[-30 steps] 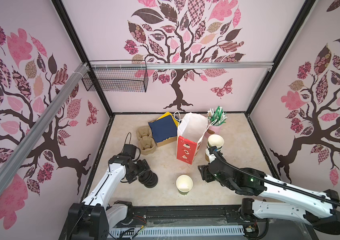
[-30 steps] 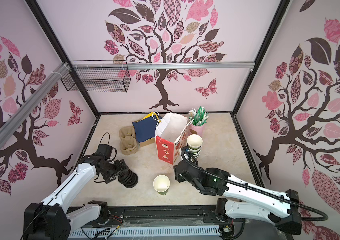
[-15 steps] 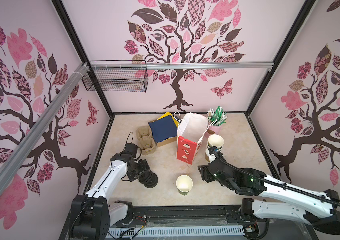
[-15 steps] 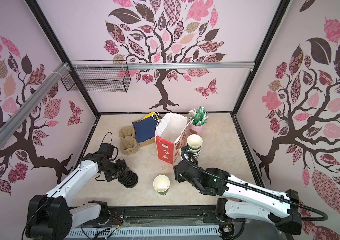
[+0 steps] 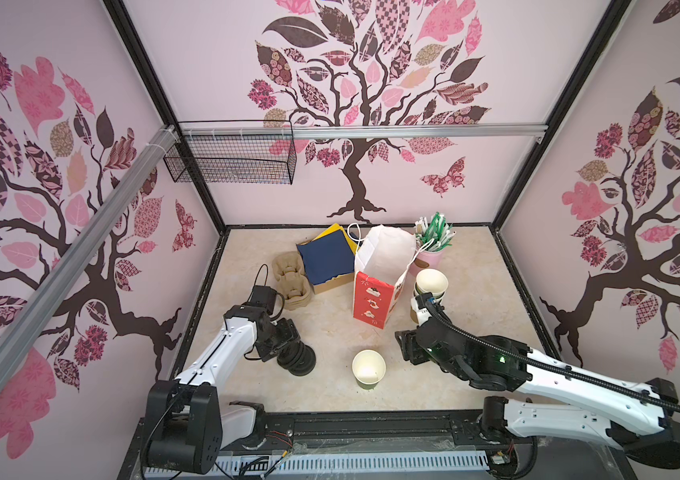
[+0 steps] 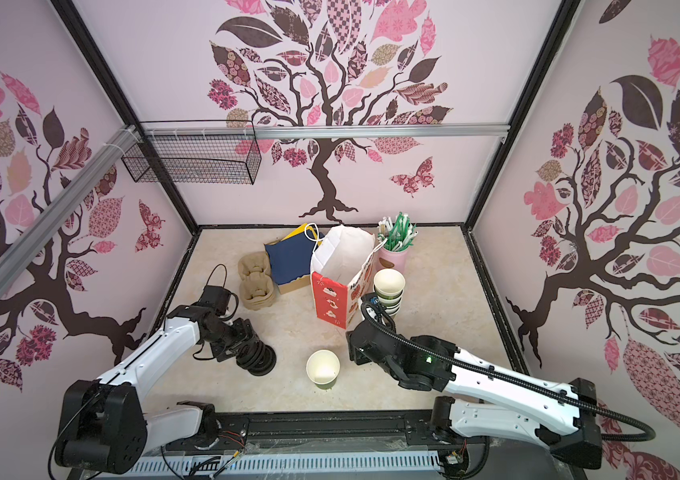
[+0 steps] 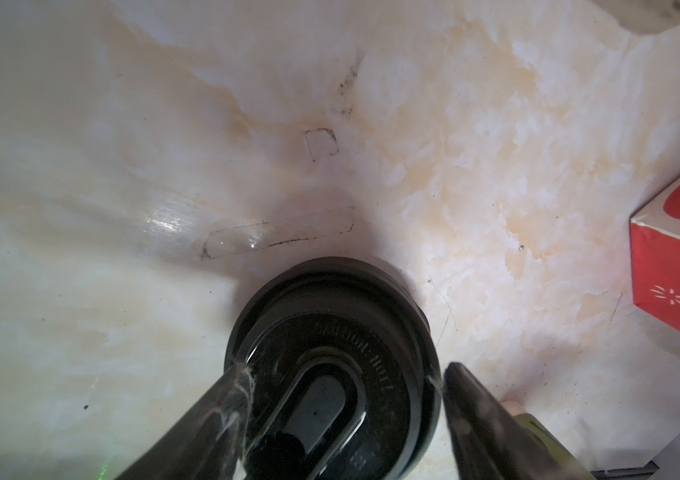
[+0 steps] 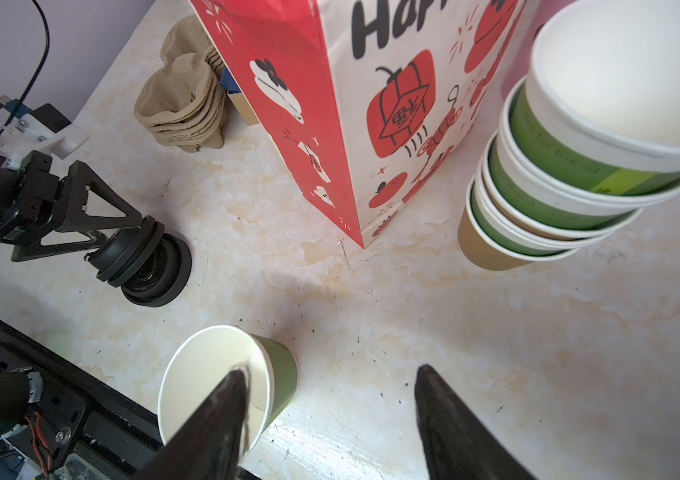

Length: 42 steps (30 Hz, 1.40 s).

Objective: Pack the takeout coffee
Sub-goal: 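Lower the left gripper onto the black lids while the right returns to the cups, then close the left gripper on the top black lid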

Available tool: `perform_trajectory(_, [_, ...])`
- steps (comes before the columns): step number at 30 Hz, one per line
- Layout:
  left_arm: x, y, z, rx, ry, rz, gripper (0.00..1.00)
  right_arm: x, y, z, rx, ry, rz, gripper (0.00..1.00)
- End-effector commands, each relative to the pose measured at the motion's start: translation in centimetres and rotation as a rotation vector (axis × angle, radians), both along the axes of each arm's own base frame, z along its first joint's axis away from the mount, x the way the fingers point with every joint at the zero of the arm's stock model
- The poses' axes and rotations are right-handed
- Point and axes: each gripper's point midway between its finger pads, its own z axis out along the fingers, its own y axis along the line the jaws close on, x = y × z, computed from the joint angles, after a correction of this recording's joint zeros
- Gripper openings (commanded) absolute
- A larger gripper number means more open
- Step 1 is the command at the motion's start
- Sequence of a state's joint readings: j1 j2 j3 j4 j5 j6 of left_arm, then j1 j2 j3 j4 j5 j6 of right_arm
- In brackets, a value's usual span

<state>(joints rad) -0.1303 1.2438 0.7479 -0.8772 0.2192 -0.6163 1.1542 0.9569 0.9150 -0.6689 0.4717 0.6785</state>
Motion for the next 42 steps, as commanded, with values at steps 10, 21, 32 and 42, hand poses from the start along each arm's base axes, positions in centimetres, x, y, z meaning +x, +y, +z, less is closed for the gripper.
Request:
perform_trajectory(10, [0.4, -0.1, 0.4, -0.011, -0.024, -0.011, 0.65, 0.3, -0.2, -0.1, -0.017, -0.003, -0.021, 0.68])
perform_trajectory(21, [0.0, 0.0, 1.2, -0.018, -0.035, 0.035, 0.77, 0.4, -0.1, 0.0, -0.017, -0.007, -0.018, 0.68])
perform_trajectory(32, [-1.2, 0.0, 0.0, -0.034, 0.017, 0.101, 0.84, 0.4, 0.0, 0.0, -0.027, -0.009, -0.009, 0.69])
perform_trajectory(42, [-1.5, 0.4, -0.7, -0.01, 0.04, 0.111, 0.84, 0.3, -0.4, 0.0, -0.026, -0.013, -0.015, 0.7])
